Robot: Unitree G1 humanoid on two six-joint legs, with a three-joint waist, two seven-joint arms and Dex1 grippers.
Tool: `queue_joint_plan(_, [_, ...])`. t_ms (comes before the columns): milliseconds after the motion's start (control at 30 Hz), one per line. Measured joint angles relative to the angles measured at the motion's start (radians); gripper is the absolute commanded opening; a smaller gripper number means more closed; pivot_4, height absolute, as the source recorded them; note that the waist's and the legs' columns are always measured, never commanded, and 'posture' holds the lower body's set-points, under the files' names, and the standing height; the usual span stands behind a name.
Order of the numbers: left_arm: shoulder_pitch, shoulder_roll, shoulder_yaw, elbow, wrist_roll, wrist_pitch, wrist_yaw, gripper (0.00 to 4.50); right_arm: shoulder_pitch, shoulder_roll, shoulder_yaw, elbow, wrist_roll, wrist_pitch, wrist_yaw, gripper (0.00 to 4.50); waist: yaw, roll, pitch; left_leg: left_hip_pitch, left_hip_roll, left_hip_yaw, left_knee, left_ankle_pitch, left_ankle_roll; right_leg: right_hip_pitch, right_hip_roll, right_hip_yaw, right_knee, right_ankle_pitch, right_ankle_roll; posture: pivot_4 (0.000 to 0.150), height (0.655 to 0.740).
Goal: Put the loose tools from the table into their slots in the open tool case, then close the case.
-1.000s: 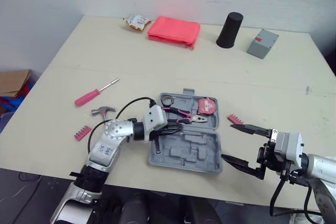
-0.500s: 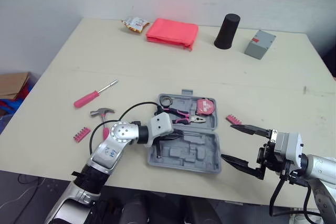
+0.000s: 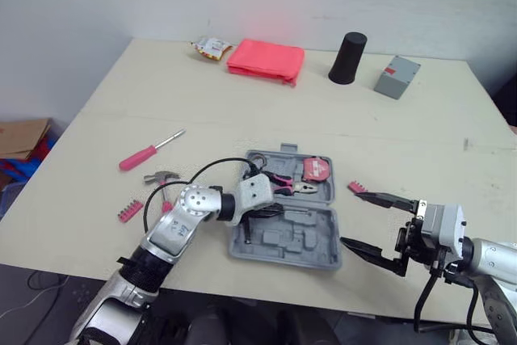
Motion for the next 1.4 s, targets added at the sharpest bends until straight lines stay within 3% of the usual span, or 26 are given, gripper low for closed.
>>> queue_joint_plan(200, [0.058,0.142,0.218,-0.014,-0.118,-0.156,-0.093,0.04,0.043,-0.032,-0.103,0.085,0.003,-0.044,0.061,4.50,0.001,0.000,0.004,-0.001,0.000,0.001,-0.012,0.002,-0.003,-0.003,0.002,0.000,-0.007,-0.001,-0.001,0.150,0.7400])
queue_joint_plan(400, [0.143,0.243,0.468,-0.044,-0.271,-0.098,-0.099,0.04,0.067,-0.033,-0.176,0.193,-0.004,-0.134,0.114,4.50,0.000,0.001,0.009,-0.002,0.000,0.002,-0.013,0.003,-0.007,-0.003,0.003,0.000,-0.011,-0.002,0.000,0.150,0.7400])
queue_joint_plan(500, [0.260,0.344,0.647,-0.044,-0.319,-0.051,-0.093,0.77,0.080,-0.051,-0.247,0.292,-0.005,-0.210,0.160,4.50,-0.008,0.002,0.014,-0.001,0.001,0.004,-0.013,0.002,-0.009,-0.003,0.003,0.001,-0.012,-0.003,0.001,0.150,0.7400])
queue_joint_plan(633, [0.432,0.397,0.889,0.018,-0.327,-0.068,-0.068,2.58,0.075,-0.086,-0.324,0.493,-0.015,-0.315,0.221,4.50,-0.009,0.000,0.017,-0.001,0.001,0.005,-0.014,0.000,-0.009,-0.004,0.002,0.001,-0.016,-0.003,0.001,0.150,0.7400])
queue_joint_plan(767, [0.590,0.401,1.097,0.216,-0.292,-0.198,-0.024,4.44,0.014,-0.136,-0.384,0.790,-0.049,-0.474,0.252,4.50,-0.019,-0.003,0.019,0.000,0.001,0.006,-0.014,-0.004,-0.007,-0.004,0.001,0.001,-0.017,-0.004,-0.001,0.150,0.7400])
queue_joint_plan(867, [0.656,0.412,1.186,0.380,-0.258,-0.288,0.018,4.44,-0.020,-0.169,-0.399,0.973,-0.075,-0.576,0.272,4.50,-0.025,-0.005,0.020,0.000,0.001,0.006,-0.015,-0.007,-0.004,-0.004,-0.001,-0.001,-0.016,-0.005,-0.002,0.150,0.7400])
queue_joint_plan(1067, [0.741,0.471,1.328,0.601,-0.258,-0.360,0.080,4.44,-0.081,-0.191,-0.383,1.151,-0.081,-0.671,0.332,4.50,-0.034,-0.005,0.021,0.001,-0.001,0.006,-0.017,-0.007,-0.004,-0.004,-0.006,-0.003,-0.015,-0.005,-0.003,0.150,0.7400])
queue_joint_plan(1200, [0.751,0.453,1.323,0.512,-0.301,-0.336,0.052,4.44,-0.140,-0.187,-0.335,1.123,-0.066,-0.665,0.364,4.50,-0.039,-0.004,0.021,0.001,-0.003,0.005,-0.019,-0.008,-0.007,-0.004,-0.009,-0.005,-0.012,-0.005,-0.002,0.150,0.7400])
queue_joint_plan(1400, [0.803,0.359,1.237,0.158,-0.414,-0.147,0.035,4.44,-0.170,-0.089,-0.221,0.872,0.012,-0.546,0.369,4.50,-0.035,-0.004,0.021,-0.002,-0.003,0.004,-0.019,-0.004,-0.003,-0.007,-0.008,-0.005,-0.010,-0.005,-0.002,0.150,0.7400])
